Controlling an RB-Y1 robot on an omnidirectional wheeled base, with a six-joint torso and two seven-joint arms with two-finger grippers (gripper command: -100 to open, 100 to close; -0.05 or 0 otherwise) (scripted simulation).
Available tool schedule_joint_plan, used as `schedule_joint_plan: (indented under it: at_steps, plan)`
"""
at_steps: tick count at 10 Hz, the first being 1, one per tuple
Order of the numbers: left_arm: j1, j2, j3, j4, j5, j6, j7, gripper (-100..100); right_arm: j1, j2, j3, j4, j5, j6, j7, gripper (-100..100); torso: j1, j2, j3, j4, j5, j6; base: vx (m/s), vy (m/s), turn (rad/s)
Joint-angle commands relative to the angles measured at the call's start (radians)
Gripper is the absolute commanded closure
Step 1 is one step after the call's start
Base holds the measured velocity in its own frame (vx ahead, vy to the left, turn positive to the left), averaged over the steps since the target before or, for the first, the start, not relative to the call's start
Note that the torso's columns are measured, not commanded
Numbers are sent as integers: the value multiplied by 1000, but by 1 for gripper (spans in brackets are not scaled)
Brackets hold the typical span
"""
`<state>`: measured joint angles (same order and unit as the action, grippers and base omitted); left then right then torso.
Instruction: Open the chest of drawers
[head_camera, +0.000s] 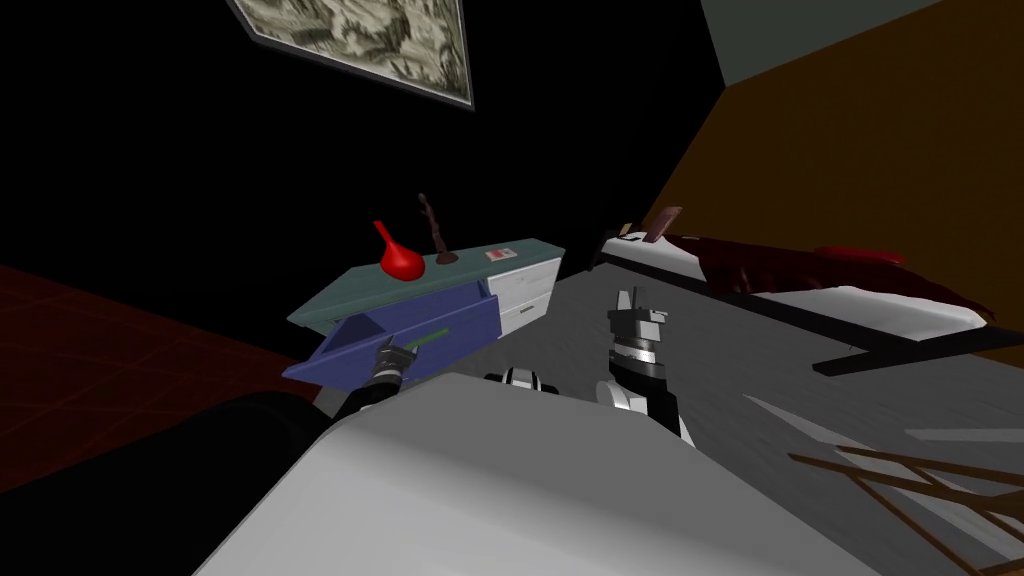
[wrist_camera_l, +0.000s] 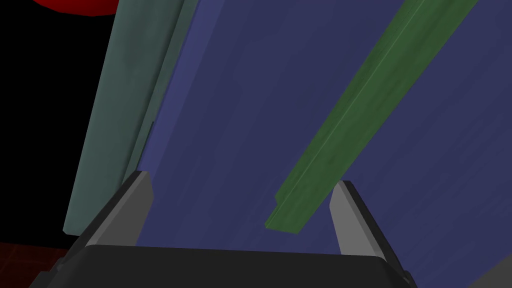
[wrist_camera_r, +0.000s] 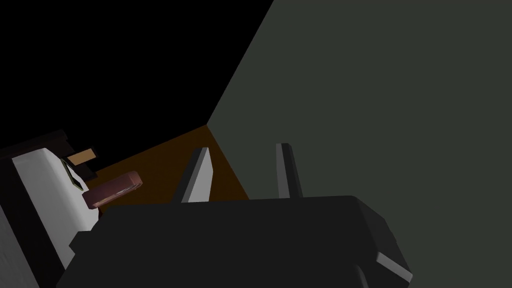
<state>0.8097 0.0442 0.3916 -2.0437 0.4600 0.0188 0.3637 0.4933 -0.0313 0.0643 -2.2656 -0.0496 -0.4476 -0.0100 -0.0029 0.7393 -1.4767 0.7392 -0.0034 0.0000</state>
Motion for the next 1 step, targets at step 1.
schedule_joint_plan:
  at_steps: [1]
  plan:
    - [0,0,0,1,0,1,0,0,0,0,0,0,0,0,0,0,1,0,0,0,1,0,0,0,0]
